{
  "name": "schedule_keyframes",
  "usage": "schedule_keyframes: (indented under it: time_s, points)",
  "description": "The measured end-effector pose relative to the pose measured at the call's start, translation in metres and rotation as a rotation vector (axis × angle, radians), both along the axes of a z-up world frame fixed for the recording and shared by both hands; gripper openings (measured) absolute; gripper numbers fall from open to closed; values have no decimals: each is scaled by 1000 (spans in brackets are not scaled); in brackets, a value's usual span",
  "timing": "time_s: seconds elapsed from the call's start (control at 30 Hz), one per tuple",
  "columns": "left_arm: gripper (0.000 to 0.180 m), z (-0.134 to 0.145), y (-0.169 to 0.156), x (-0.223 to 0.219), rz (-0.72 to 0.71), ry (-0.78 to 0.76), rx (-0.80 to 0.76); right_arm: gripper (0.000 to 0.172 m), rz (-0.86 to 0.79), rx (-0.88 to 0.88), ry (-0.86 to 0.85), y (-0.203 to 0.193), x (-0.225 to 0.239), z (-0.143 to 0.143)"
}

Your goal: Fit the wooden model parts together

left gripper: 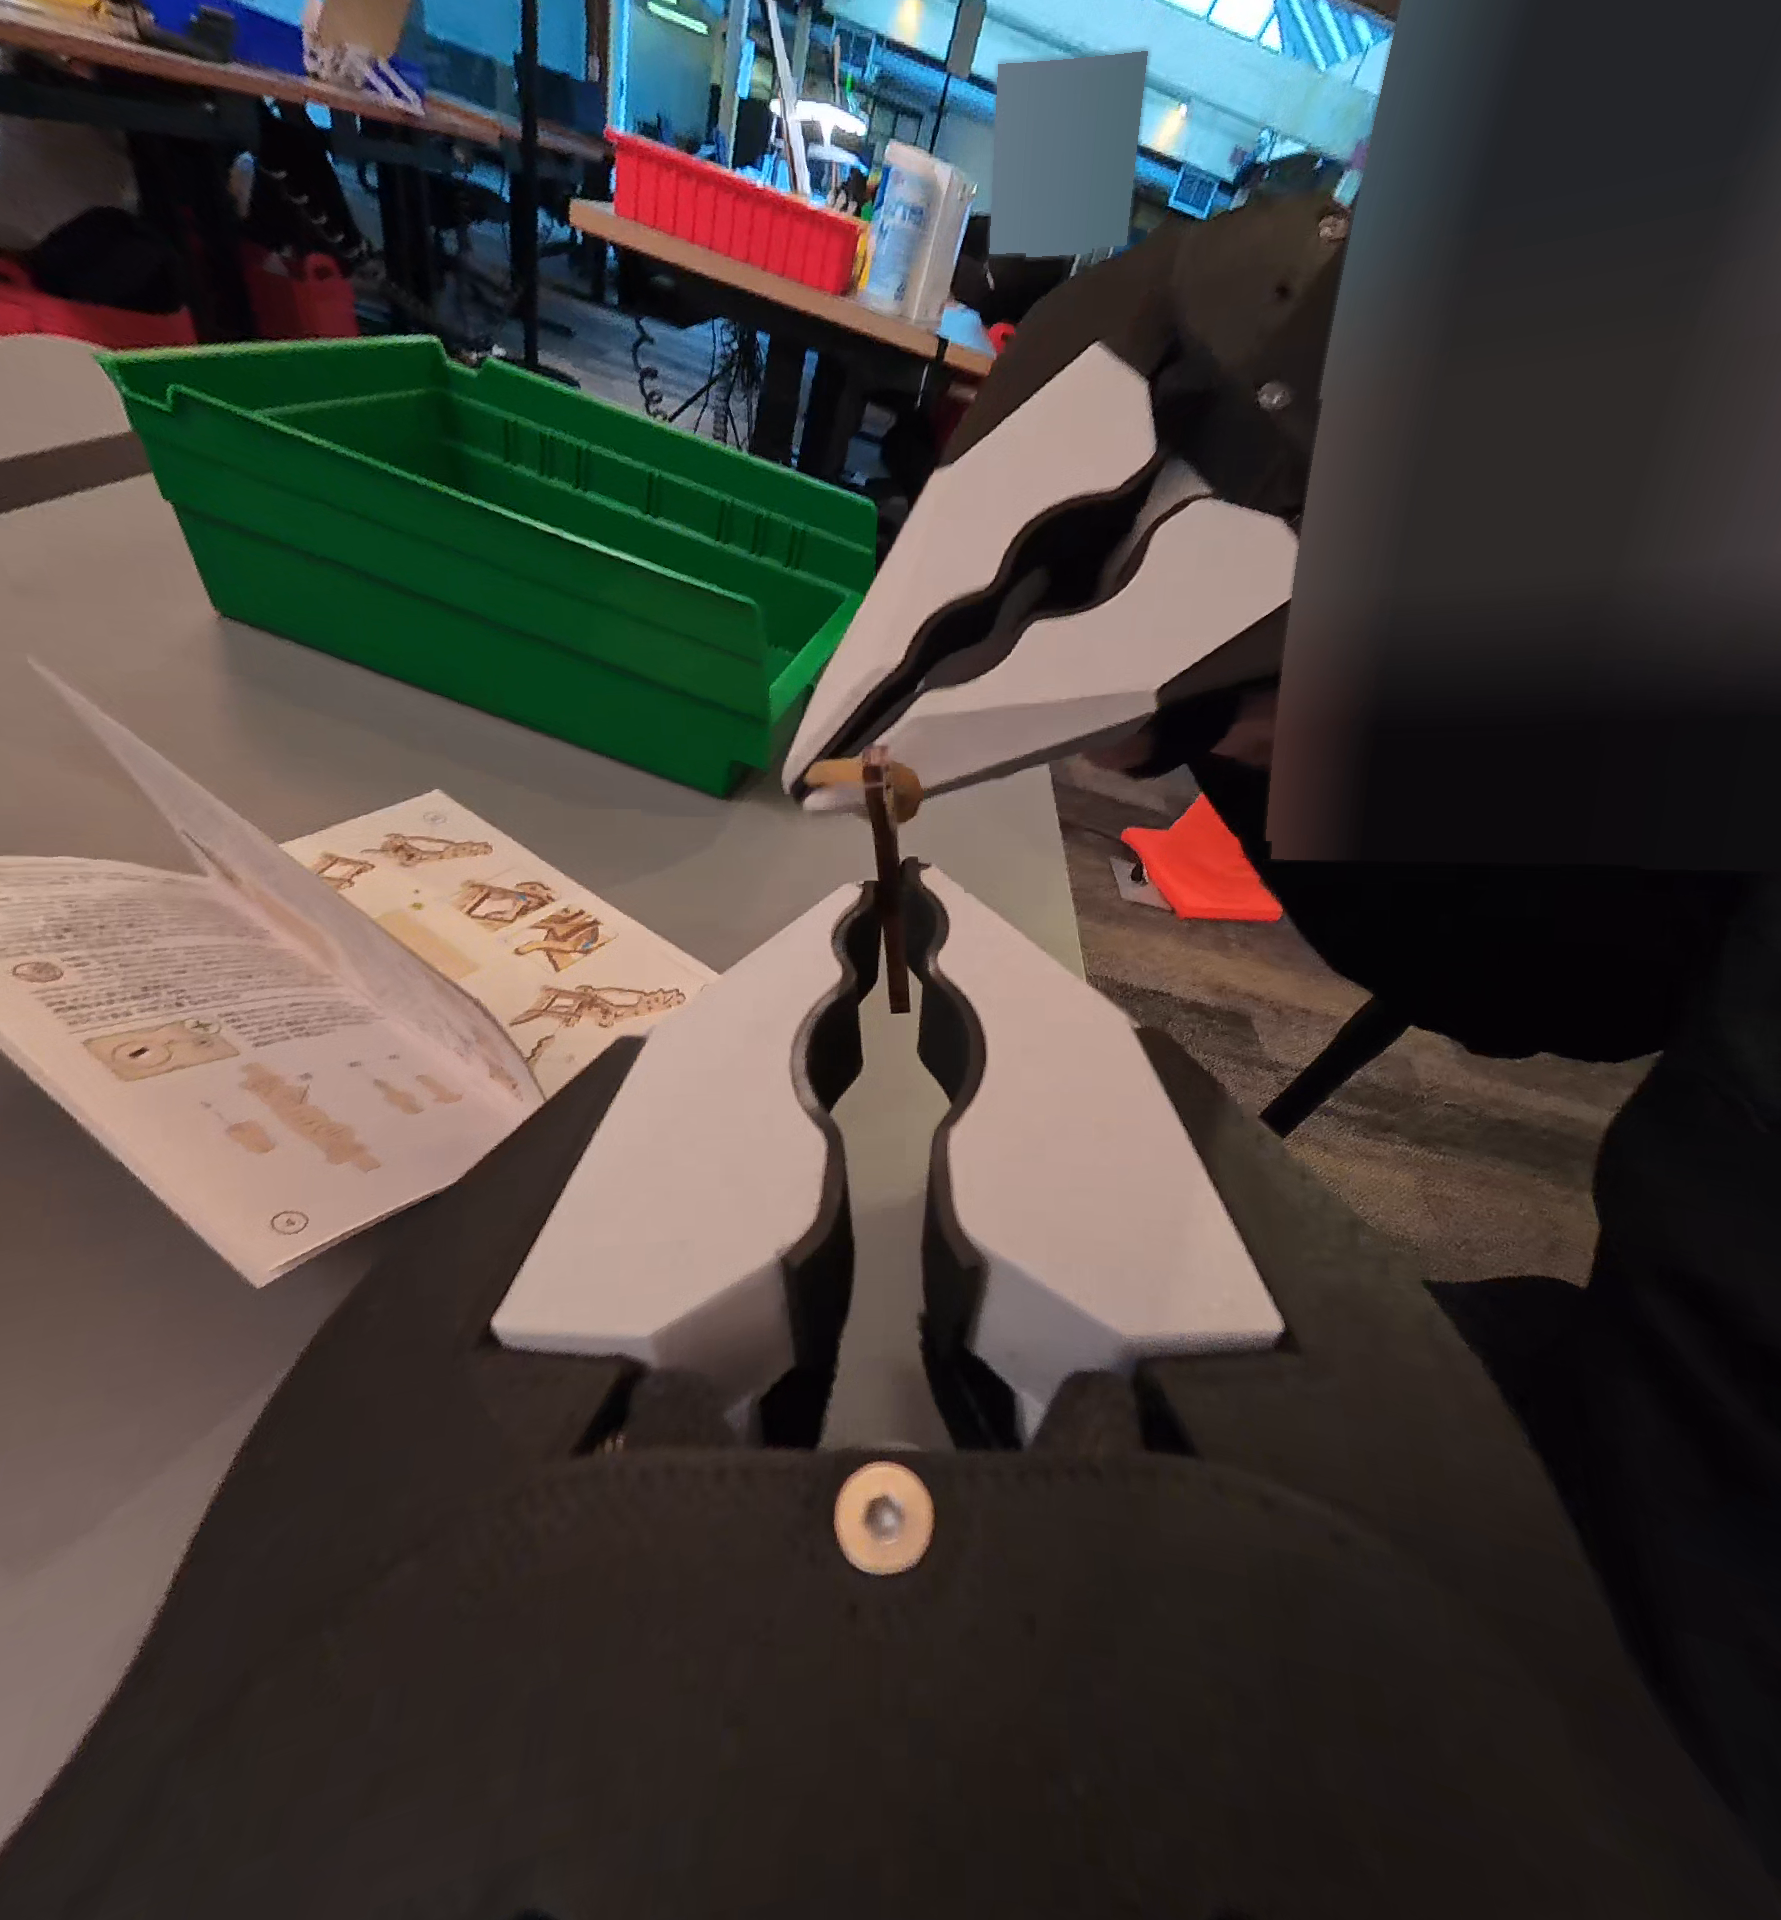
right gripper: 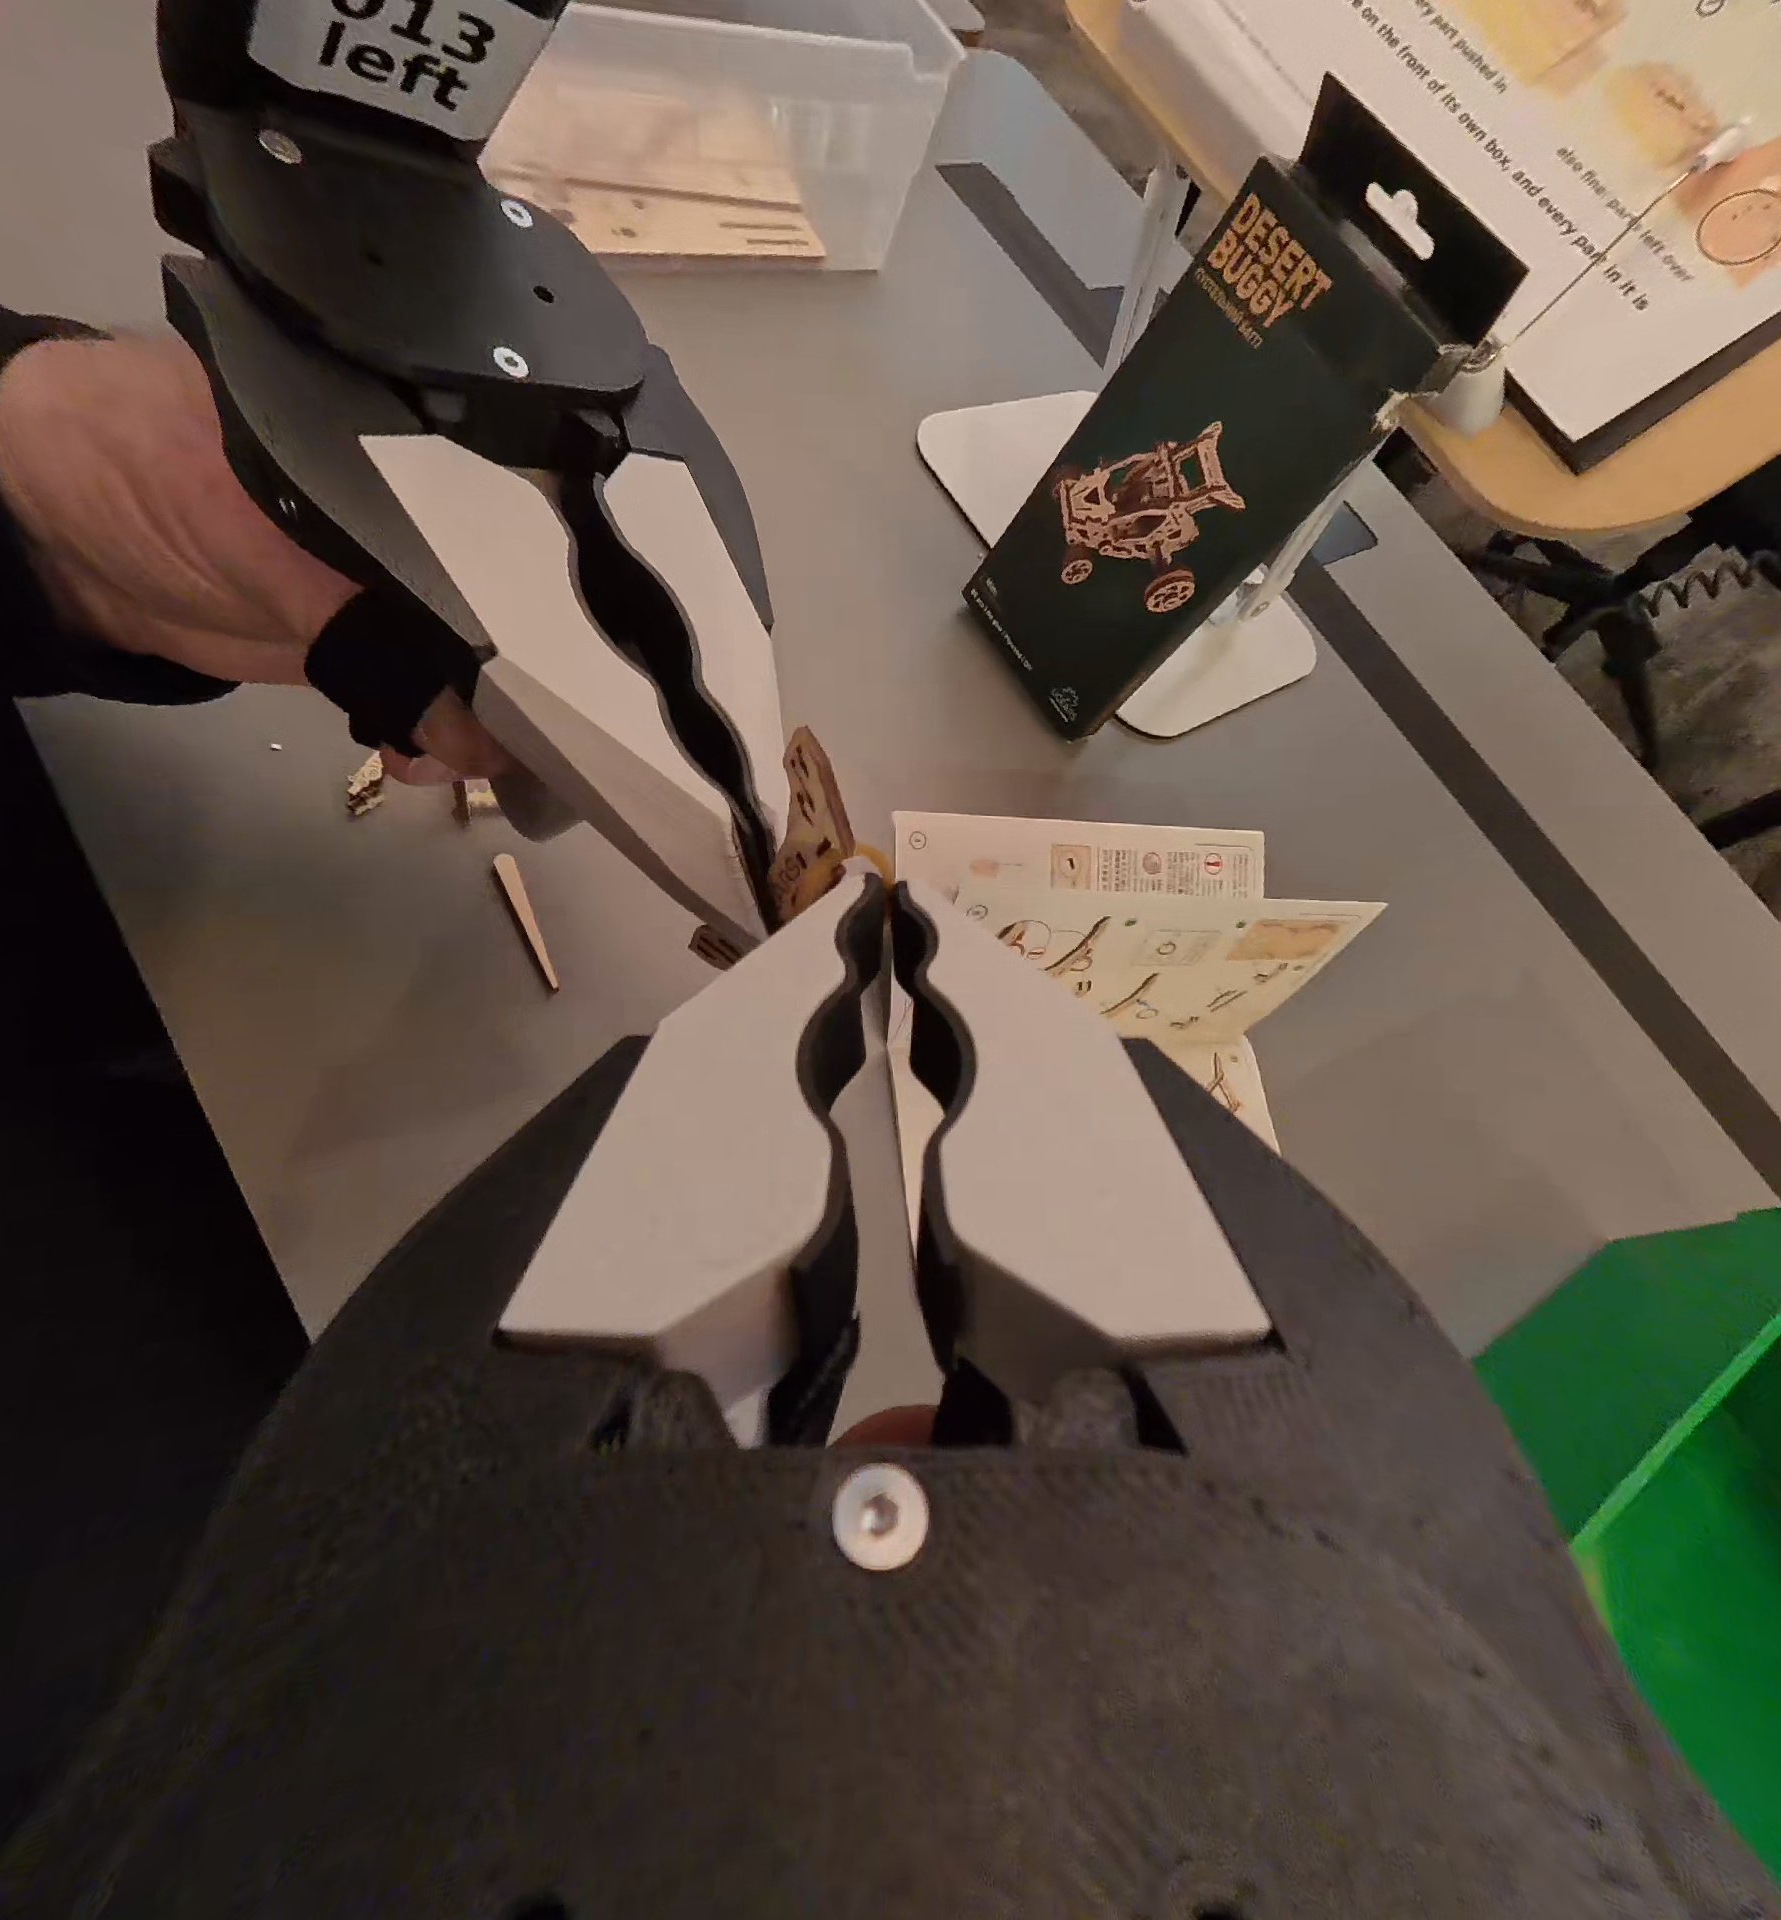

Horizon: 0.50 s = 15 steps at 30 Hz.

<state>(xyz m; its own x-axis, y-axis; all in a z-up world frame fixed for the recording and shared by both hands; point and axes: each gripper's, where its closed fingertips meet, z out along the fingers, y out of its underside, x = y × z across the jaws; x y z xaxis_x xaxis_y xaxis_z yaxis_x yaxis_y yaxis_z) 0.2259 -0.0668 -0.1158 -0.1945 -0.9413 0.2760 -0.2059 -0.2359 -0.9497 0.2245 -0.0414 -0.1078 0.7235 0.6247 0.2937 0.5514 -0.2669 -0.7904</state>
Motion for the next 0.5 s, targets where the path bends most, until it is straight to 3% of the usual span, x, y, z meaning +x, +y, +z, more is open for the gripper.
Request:
schedule_keyframes:
  time_s: [0.23, 0.5]
  points:
    - [1, 3, 3, -2, 19, -20, -1, 0, 12, -7, -13, 0, -2, -2]
    - [1, 3, 6, -2, 44, -25, 6, 0, 12, 46, -155, 2, -1, -5]
